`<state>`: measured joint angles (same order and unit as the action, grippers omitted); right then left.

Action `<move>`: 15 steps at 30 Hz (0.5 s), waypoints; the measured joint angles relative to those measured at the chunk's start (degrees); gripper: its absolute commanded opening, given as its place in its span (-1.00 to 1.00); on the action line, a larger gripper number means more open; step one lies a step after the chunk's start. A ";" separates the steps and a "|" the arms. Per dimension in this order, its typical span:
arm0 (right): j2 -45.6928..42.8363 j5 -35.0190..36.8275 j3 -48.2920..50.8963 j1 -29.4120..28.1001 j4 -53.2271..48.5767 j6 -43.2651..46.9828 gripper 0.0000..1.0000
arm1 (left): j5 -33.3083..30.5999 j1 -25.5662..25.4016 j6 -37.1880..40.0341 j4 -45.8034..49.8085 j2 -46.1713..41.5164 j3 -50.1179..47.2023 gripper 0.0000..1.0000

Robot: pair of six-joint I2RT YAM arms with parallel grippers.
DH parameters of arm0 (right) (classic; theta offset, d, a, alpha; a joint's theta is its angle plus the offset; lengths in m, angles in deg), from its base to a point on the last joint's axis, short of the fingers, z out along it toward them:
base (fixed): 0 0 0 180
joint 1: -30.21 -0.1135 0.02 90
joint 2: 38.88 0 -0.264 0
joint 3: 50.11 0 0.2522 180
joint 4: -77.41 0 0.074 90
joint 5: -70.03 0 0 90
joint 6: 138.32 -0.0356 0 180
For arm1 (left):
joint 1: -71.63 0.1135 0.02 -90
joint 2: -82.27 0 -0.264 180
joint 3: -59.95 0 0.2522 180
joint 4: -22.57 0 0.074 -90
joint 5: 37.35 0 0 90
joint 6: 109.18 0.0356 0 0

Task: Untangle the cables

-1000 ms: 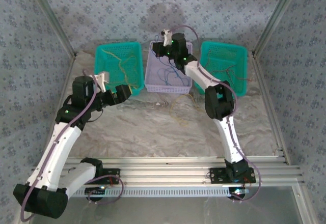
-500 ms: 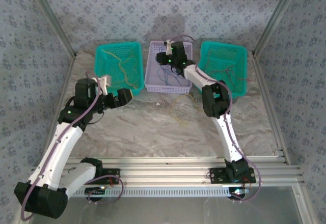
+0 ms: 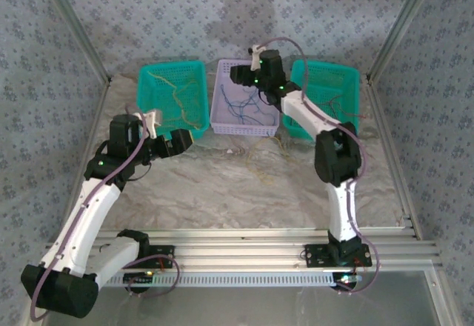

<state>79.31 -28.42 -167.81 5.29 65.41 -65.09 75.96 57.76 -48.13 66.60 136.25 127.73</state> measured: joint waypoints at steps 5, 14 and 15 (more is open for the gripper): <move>-15.39 5.27 13.49 -1.09 0.13 2.21 0.42 | -0.44 0.00 0.04 0.13 0.61 0.00 0.99; -32.92 14.84 43.50 -3.56 -1.60 2.86 0.43 | -1.66 0.00 0.02 0.70 0.55 0.00 0.99; -33.55 15.52 45.72 -3.56 -1.97 2.69 0.43 | -1.75 0.00 0.04 0.81 0.55 0.00 0.99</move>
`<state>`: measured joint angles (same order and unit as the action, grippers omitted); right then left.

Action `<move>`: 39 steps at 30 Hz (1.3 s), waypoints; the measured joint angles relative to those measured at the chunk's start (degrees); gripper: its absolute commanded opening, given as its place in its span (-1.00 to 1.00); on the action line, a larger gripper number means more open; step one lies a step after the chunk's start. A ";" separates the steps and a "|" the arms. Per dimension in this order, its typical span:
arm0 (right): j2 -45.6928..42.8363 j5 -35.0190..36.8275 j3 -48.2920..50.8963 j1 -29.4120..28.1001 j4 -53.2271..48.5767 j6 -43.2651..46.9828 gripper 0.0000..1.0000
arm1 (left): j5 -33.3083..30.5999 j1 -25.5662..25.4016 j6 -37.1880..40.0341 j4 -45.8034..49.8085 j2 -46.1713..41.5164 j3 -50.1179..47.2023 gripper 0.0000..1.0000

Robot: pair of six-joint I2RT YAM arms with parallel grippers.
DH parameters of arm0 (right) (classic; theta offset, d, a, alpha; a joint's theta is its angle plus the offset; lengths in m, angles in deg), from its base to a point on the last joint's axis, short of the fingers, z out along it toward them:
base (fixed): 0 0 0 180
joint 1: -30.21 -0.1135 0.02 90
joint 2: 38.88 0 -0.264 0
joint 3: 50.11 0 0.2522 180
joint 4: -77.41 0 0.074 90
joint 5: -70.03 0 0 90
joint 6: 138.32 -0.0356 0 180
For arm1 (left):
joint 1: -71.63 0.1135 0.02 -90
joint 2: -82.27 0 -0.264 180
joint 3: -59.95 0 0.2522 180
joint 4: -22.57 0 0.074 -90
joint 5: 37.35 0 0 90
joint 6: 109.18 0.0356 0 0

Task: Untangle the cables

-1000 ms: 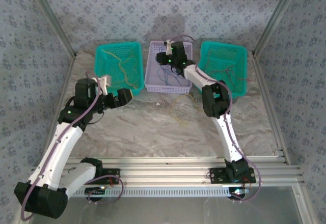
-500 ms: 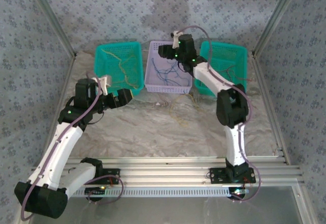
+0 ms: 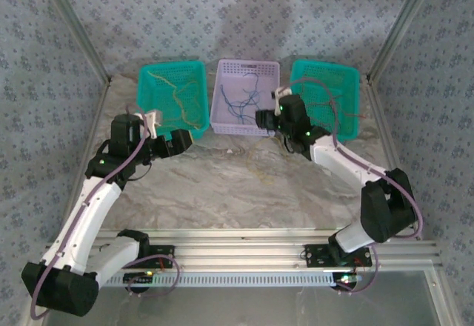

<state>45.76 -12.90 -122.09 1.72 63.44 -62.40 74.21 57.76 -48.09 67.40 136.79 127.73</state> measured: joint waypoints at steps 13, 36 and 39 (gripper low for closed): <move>3.10 7.85 8.26 0.11 -2.36 -1.51 0.39 | -0.24 0.00 0.04 0.46 -0.11 0.00 0.99; 17.73 7.50 5.33 3.30 1.49 -3.43 -0.48 | -0.87 0.00 1.09 0.48 -0.11 0.00 0.99; 17.75 6.51 5.33 3.28 1.88 -3.54 -0.64 | -1.07 0.00 1.11 0.48 -0.11 0.00 0.99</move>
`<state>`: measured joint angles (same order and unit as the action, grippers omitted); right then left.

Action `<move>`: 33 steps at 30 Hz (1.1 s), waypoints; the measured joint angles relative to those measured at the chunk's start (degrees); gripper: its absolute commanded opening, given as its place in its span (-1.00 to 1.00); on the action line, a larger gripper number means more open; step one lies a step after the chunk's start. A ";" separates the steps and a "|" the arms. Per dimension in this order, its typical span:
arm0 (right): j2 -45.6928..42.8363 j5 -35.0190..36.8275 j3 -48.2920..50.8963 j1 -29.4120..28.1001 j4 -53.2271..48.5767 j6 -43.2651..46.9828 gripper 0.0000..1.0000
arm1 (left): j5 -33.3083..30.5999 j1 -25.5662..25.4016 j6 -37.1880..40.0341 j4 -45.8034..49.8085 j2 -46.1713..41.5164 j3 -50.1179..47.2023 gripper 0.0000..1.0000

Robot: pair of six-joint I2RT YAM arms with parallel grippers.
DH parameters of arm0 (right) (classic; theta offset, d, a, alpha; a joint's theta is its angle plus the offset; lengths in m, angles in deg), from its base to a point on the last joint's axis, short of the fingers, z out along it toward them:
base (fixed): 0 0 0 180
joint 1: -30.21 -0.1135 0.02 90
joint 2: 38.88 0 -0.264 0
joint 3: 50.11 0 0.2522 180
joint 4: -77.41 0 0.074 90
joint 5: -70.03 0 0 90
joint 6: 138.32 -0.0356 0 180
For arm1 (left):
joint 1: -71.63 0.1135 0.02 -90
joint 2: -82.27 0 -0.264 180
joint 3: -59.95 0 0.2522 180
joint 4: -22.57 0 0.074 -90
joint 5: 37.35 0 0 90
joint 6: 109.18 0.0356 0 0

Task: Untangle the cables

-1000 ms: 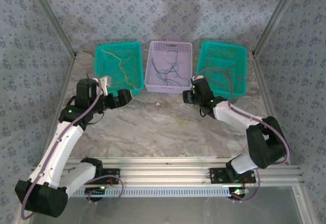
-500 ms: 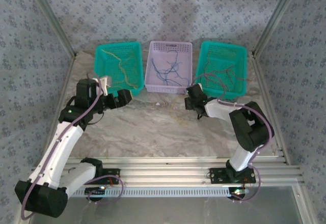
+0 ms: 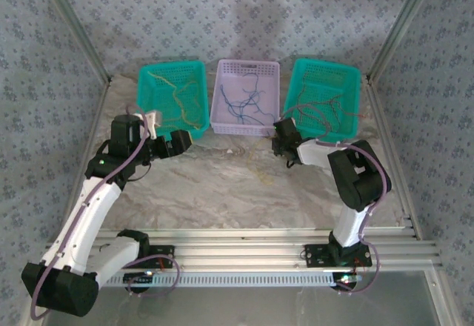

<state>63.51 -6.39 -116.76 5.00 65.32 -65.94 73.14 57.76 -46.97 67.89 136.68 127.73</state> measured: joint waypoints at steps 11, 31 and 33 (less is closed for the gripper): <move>-1.55 -2.51 1.79 -1.07 0.55 -0.39 -1.00 | -0.39 0.00 0.35 0.02 0.00 0.00 0.99; -25.66 -4.46 -5.90 -13.27 -8.17 1.46 -1.00 | -4.28 0.00 0.33 0.42 -3.28 -0.15 0.99; -24.74 -4.50 -11.02 -13.70 -9.07 2.27 -1.00 | -4.94 0.00 0.33 0.46 -3.80 -0.26 0.99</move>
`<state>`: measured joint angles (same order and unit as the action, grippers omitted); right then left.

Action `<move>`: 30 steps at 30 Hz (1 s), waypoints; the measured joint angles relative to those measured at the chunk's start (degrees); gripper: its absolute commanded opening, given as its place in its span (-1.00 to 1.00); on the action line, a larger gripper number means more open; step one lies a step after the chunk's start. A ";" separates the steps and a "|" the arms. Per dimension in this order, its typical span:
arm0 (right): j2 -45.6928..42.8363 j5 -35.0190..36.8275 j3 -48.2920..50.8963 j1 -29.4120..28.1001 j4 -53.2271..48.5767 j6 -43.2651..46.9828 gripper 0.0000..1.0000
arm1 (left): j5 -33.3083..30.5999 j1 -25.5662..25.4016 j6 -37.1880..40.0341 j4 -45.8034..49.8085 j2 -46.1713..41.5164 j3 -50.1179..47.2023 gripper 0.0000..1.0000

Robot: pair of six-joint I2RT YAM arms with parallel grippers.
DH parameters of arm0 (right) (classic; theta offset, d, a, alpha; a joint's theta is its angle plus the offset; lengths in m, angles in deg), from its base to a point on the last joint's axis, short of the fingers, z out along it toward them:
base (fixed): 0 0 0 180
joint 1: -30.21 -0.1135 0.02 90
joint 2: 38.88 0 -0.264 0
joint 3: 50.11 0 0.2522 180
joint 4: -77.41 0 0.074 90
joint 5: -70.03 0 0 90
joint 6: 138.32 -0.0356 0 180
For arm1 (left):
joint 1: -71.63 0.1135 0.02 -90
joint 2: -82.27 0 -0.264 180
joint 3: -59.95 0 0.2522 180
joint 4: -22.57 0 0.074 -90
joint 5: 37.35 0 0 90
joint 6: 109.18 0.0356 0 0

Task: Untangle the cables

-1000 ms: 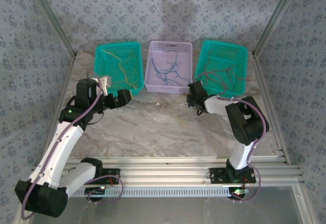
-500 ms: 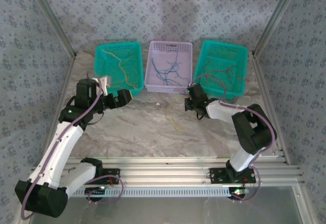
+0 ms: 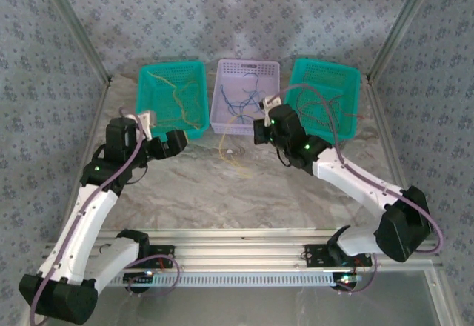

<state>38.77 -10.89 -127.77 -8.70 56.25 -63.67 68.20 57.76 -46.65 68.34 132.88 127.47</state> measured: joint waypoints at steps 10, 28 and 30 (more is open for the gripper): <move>20.81 -3.39 -35.06 -0.55 -4.31 3.48 -1.00 | -3.43 0.00 -0.02 0.42 -3.34 -0.48 0.99; 72.13 -21.66 -89.90 0.07 -20.28 2.14 -1.00 | -6.16 0.26 0.00 1.03 -6.43 -0.68 0.99; 74.84 -22.62 -89.90 0.57 -20.70 1.46 -1.00 | -6.19 0.28 0.00 1.03 -6.43 -0.68 0.99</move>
<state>113.60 -33.51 -217.67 -8.13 35.55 -62.21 62.02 58.05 -46.65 69.37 126.45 126.79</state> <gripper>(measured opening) 0.050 0.995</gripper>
